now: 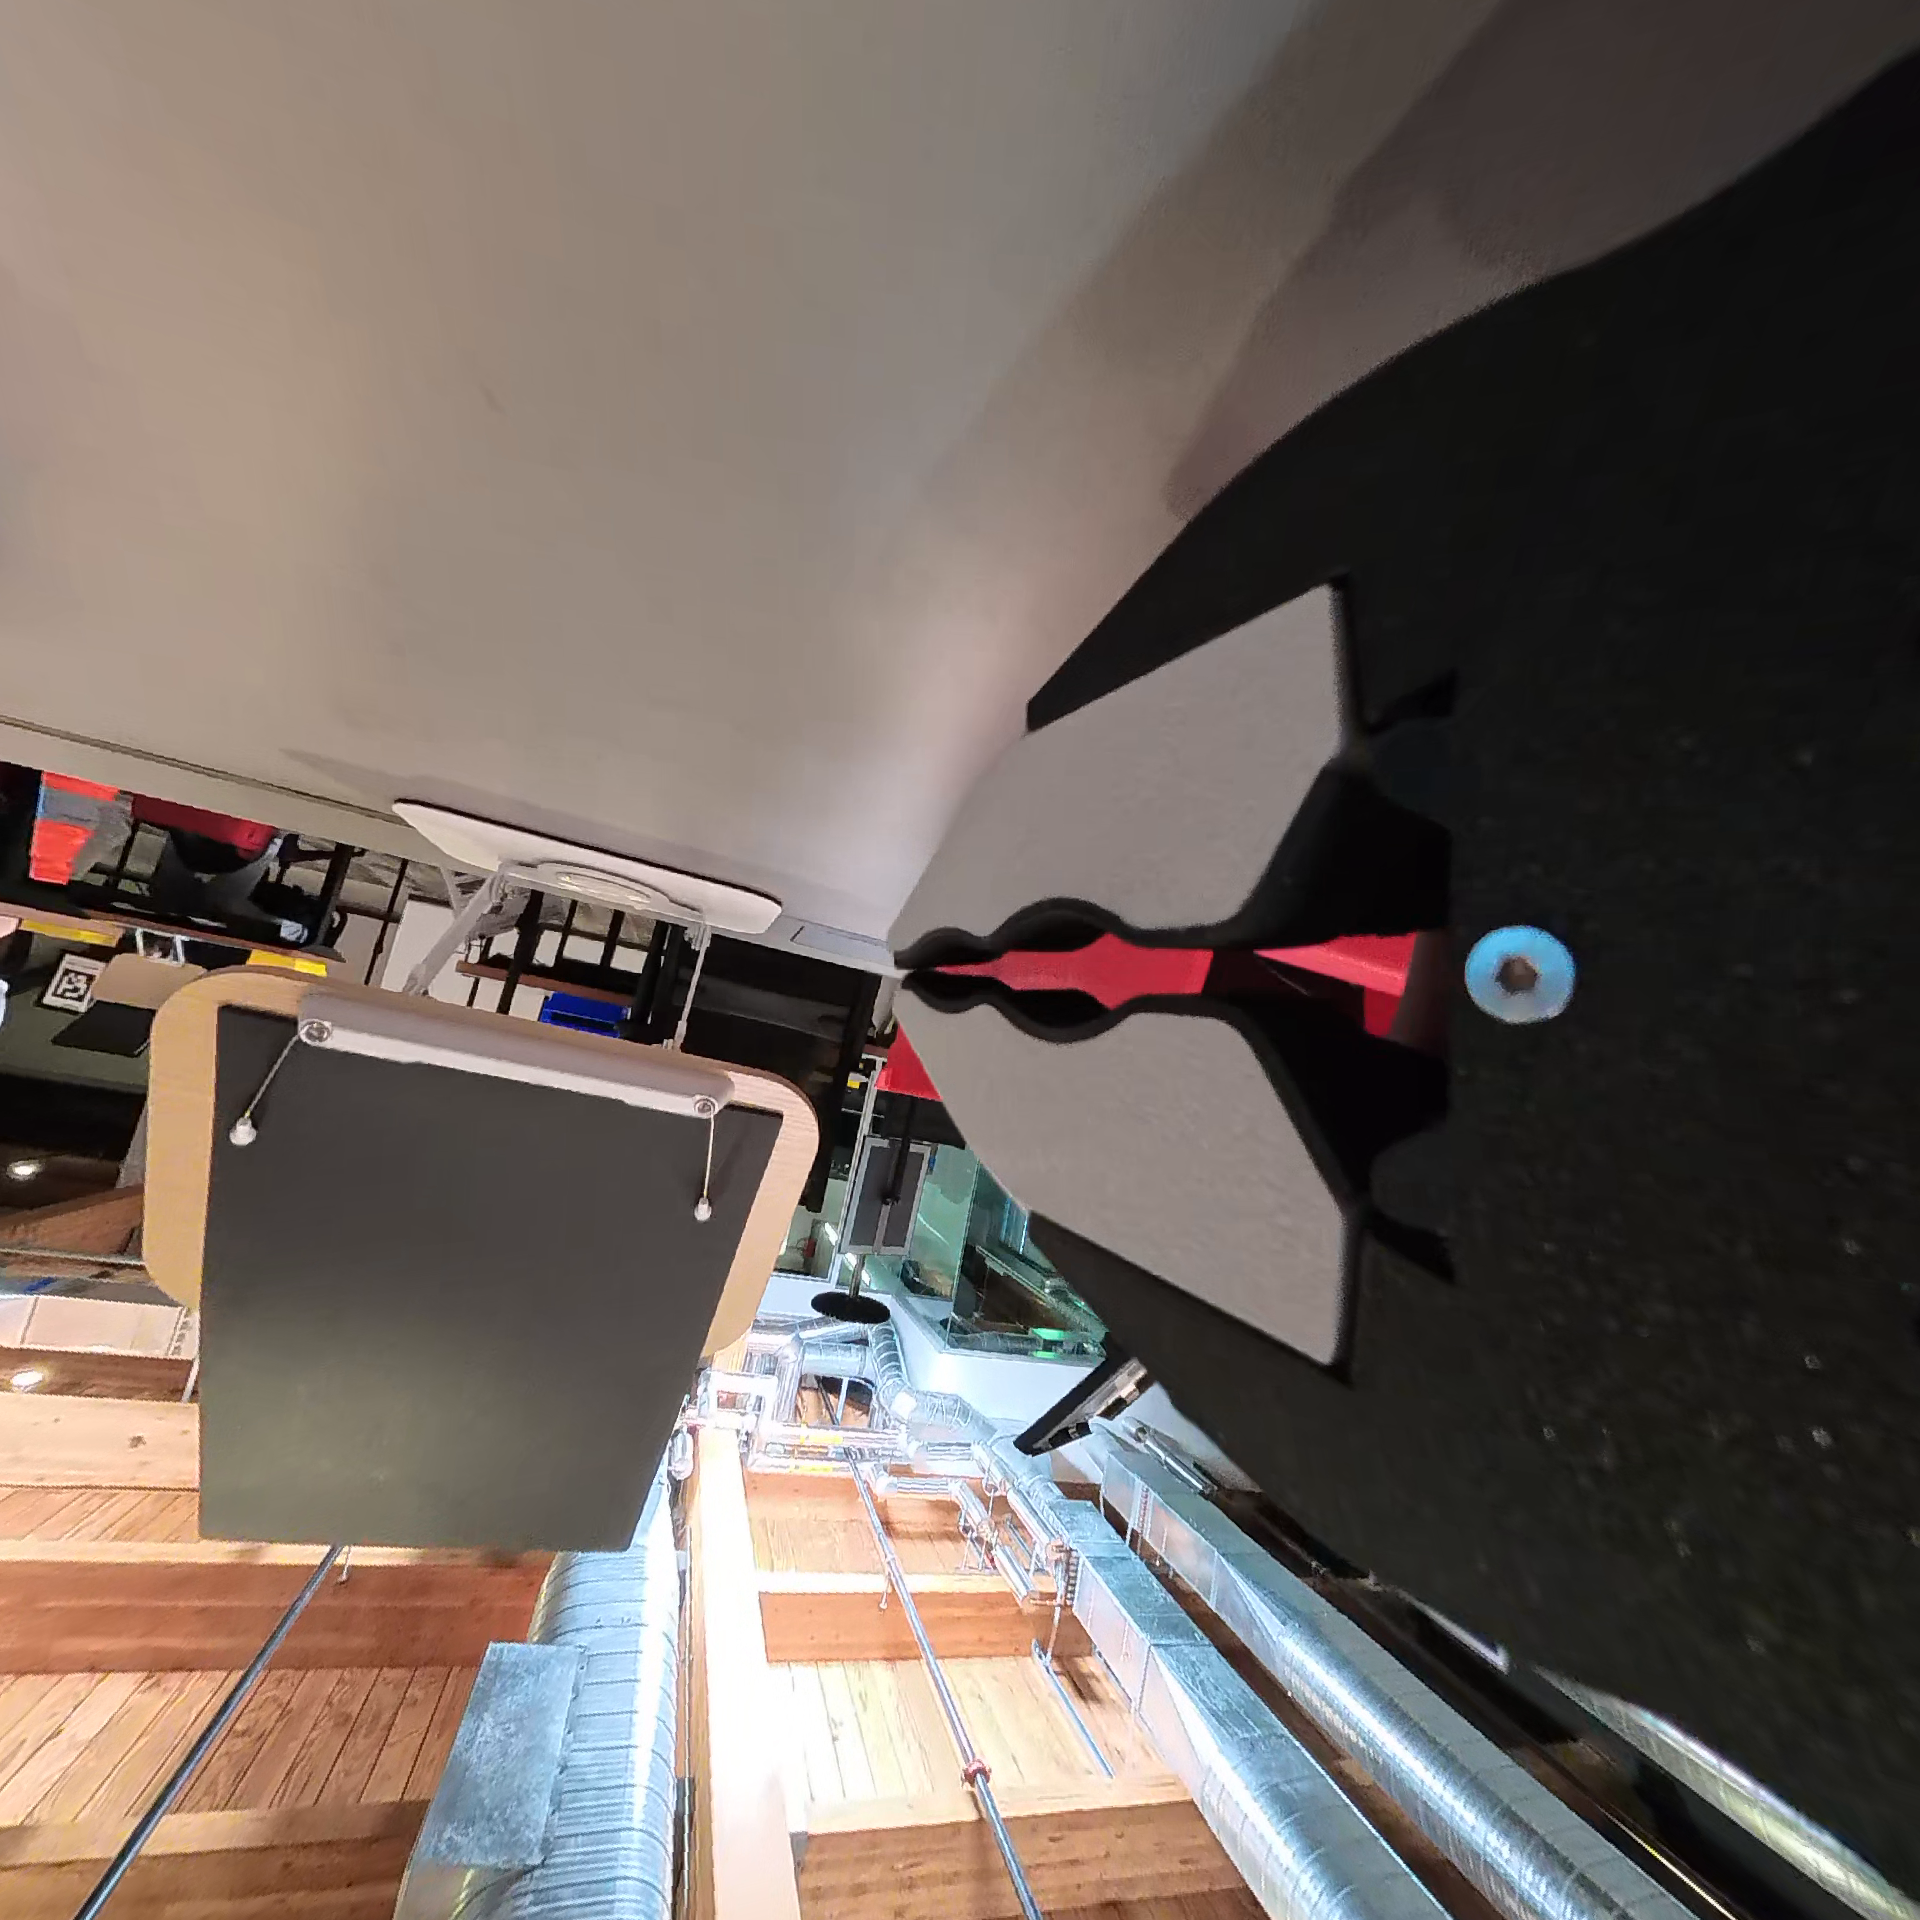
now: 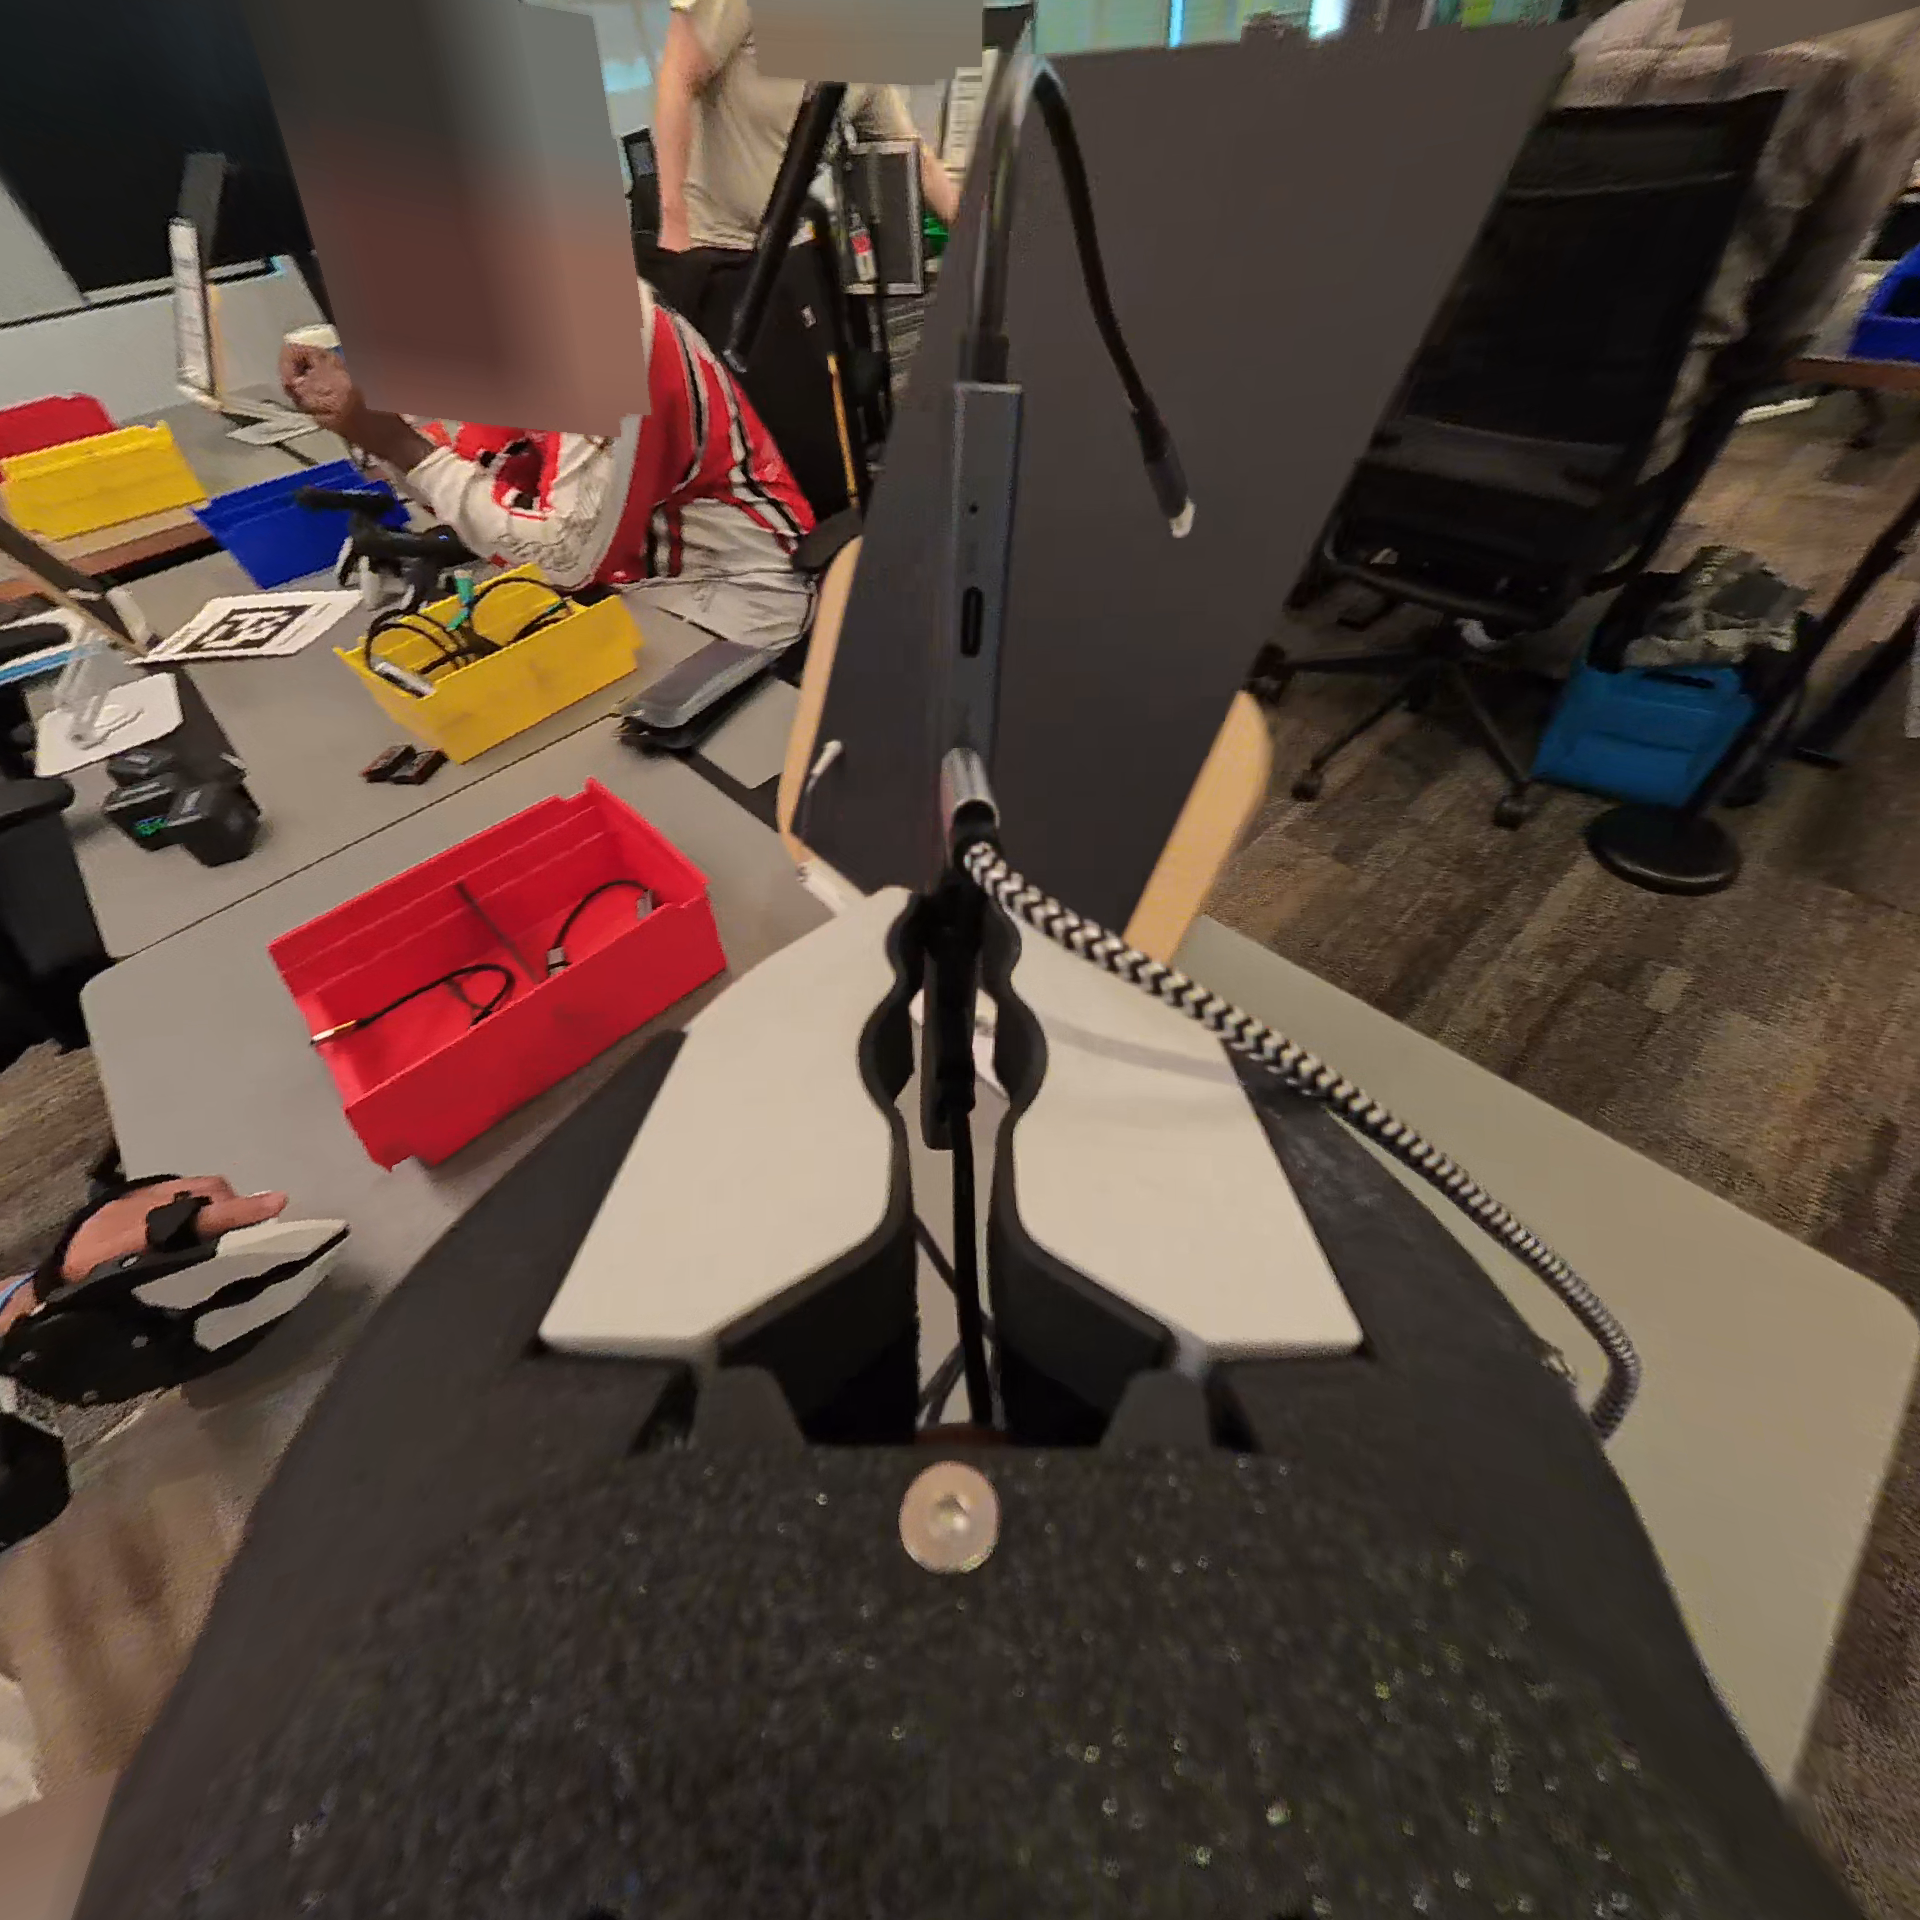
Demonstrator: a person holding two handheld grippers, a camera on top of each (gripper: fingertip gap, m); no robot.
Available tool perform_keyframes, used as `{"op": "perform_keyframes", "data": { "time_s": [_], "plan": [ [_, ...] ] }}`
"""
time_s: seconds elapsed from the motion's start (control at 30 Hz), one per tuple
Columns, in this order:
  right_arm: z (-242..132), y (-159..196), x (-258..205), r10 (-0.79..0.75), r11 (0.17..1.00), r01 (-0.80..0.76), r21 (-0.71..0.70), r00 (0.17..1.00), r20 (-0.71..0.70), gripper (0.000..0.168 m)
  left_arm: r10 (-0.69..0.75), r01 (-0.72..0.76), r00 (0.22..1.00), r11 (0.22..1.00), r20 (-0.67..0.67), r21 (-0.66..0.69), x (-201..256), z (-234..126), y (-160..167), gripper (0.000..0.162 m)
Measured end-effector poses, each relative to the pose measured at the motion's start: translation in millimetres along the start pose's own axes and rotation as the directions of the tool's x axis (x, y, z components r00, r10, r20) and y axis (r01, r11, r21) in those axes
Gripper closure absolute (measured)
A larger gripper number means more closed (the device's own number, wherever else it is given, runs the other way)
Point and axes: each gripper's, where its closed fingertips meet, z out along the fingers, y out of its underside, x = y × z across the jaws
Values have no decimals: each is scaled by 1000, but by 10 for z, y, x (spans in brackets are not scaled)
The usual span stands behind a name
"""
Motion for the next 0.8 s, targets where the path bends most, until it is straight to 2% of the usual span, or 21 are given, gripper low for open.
{"op": "perform_keyframes", "data": {
  "time_s": [0.27,0.43,0.57,0.63,0.8],
  "plan": [
    [-380,-558,470,-2,998,8,64,996,-86,159,5,-4,999,1000,-40,4,127,65,-3,162],
    [-439,-671,516,36,994,-30,106,998,-58,159,-5,5,998,1000,-66,-3,189,113,23,162],
    [-298,-186,679,40,996,-34,79,996,-80,159,-17,17,997,1000,-79,-4,204,122,42,162],
    [-209,255,857,71,996,-64,67,991,-113,159,-20,20,996,1000,-82,-4,197,112,53,162],
    [-28,1502,1116,198,980,-197,31,979,-54,158,-30,29,997,1000,-78,-3,160,80,60,162]
  ]
}}
